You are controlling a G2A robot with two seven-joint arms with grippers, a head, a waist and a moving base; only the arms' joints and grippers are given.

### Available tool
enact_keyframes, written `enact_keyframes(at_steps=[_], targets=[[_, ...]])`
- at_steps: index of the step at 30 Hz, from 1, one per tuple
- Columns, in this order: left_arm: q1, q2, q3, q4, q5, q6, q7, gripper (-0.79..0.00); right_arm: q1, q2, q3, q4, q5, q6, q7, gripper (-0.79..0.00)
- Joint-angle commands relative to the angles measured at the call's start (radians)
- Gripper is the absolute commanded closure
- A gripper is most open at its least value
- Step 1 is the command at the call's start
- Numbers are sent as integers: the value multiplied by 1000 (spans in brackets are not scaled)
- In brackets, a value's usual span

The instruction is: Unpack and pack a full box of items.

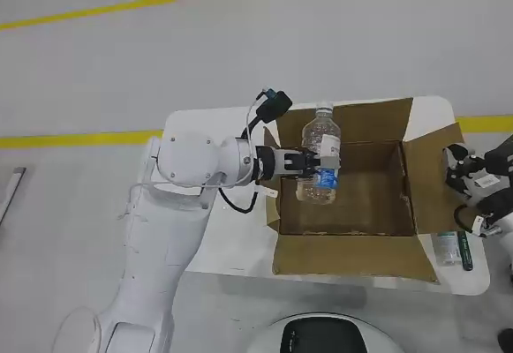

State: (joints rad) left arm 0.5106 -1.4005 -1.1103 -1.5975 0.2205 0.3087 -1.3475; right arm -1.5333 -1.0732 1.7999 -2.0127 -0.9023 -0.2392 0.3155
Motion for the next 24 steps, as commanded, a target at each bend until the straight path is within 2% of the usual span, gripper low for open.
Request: enact_keyframes(at_steps=[1,7,11,14,20,24], targets=[[21,0,4,-11,-20,-16,29,0,0,0,0,1,0,-4,-3,0],[26,-12,76,24,-78,-2,84,0,3,-1,-3,1,-2,-6,-9,0],[2,-25,148,91,-79,66,115,0,3,-1,-3,1,-3,-3,-10,0],[-34,-29,214,146,7,123,113,0,3,-2,-2,2,-3,0,-11,0],[-65,-38,283,238,53,213,101,0,4,-2,0,3,0,-1,-10,0],[-77,-39,287,261,51,245,94,0,3,-2,2,4,0,-3,-10,0]])
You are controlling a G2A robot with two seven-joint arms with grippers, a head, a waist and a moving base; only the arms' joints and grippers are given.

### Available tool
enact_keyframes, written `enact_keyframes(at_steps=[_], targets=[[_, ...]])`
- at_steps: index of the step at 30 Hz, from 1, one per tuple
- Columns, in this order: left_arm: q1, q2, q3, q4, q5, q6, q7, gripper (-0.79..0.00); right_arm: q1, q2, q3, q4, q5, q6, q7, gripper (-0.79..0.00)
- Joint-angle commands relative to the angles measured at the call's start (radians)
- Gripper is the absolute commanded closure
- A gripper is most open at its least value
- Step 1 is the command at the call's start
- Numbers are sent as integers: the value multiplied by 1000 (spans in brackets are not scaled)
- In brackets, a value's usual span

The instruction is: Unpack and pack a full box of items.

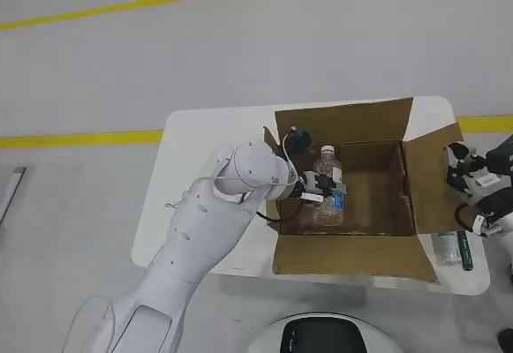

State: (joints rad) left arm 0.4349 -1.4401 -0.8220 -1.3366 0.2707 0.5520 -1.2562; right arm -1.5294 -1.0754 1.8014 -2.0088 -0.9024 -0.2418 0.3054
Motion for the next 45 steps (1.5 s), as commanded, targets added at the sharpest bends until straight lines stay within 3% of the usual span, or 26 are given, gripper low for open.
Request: enact_keyframes(at_steps=[1,16,23,27,45], targets=[[2,1,-11,-13,-21,-13,6,0,-2,0,2,1,0,-2,-1,0],[27,0,-11,-24,-31,-34,49,0,-12,-1,5,-6,-5,-19,-2,0],[17,-11,37,-5,-9,55,84,0,-15,-1,4,-11,-6,-21,-1,0],[-12,-17,103,25,66,101,89,0,-14,-1,2,-13,-4,-20,-1,0],[-161,-68,343,214,-66,195,183,0,-14,-3,-4,-21,-7,-30,-1,0]])
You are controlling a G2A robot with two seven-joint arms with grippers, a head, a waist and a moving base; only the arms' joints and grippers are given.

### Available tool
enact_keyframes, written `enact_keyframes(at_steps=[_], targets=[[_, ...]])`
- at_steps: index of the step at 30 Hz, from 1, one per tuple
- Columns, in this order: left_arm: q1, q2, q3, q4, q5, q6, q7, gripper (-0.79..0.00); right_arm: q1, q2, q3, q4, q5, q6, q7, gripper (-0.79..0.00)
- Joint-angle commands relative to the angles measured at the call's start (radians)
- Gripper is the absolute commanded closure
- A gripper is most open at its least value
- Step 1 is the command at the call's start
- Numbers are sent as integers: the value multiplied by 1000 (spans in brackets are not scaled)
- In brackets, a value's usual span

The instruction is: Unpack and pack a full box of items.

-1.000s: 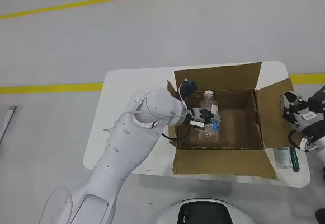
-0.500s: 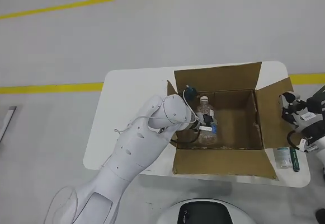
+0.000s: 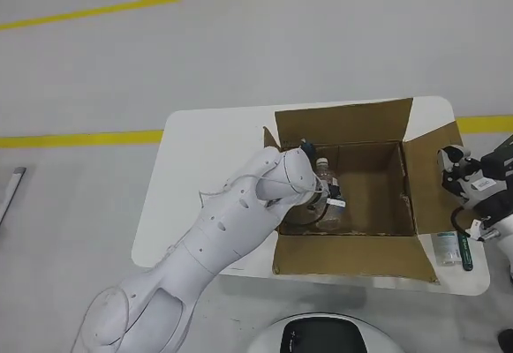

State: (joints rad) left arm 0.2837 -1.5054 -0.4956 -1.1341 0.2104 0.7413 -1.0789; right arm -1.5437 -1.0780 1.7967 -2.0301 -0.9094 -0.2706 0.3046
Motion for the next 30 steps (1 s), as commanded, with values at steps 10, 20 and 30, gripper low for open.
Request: enact_keyframes(at_steps=[10,20,30], targets=[[-82,-21,124,83,-120,19,19,-194,2,0,4,8,9,-6,1,0],[-122,-28,195,126,-171,39,39,-262,10,0,5,13,9,-5,3,0],[-132,-34,231,152,-206,47,47,-785,6,0,7,16,7,-7,2,0]])
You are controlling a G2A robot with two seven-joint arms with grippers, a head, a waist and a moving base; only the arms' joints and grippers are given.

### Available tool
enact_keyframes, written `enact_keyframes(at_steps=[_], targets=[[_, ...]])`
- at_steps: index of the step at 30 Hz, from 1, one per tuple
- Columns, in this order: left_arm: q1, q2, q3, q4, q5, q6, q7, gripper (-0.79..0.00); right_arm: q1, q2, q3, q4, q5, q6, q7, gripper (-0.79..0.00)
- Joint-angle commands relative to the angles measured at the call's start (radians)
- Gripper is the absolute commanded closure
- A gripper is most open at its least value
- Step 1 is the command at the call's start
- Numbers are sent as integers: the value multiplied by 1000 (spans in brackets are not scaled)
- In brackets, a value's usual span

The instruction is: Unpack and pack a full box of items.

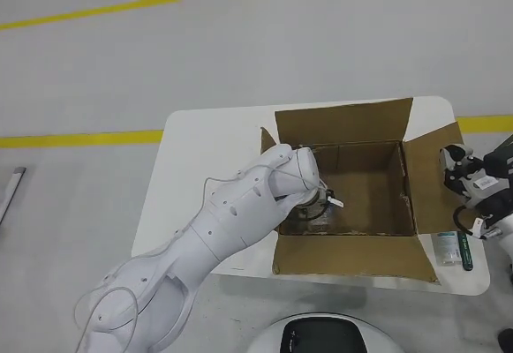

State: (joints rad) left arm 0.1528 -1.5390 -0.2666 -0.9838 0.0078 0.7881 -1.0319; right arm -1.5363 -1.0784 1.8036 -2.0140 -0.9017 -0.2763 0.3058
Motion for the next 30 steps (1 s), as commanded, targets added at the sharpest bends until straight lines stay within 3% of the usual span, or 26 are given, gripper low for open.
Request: enact_keyframes(at_steps=[1,9,12,14,16,23,30], targets=[[-2,-1,4,3,-5,0,0,-785,-2,0,0,-1,-1,-2,0,0],[-12,0,3,-6,-15,4,6,-785,-10,0,4,-7,3,-4,0,0],[-16,8,-23,-46,-7,-43,23,-785,-10,-1,12,-12,25,-4,-5,0],[0,18,-90,-80,-72,-118,51,-785,-7,-1,24,-19,51,-8,-12,0],[5,34,-117,-116,-35,-137,104,-785,-4,-2,37,-24,98,-13,-16,0],[45,104,-235,-340,68,-62,159,-785,17,-1,103,-22,214,-16,-30,0],[142,199,-391,-613,221,-35,122,-785,31,2,188,-9,252,-22,-65,-43]])
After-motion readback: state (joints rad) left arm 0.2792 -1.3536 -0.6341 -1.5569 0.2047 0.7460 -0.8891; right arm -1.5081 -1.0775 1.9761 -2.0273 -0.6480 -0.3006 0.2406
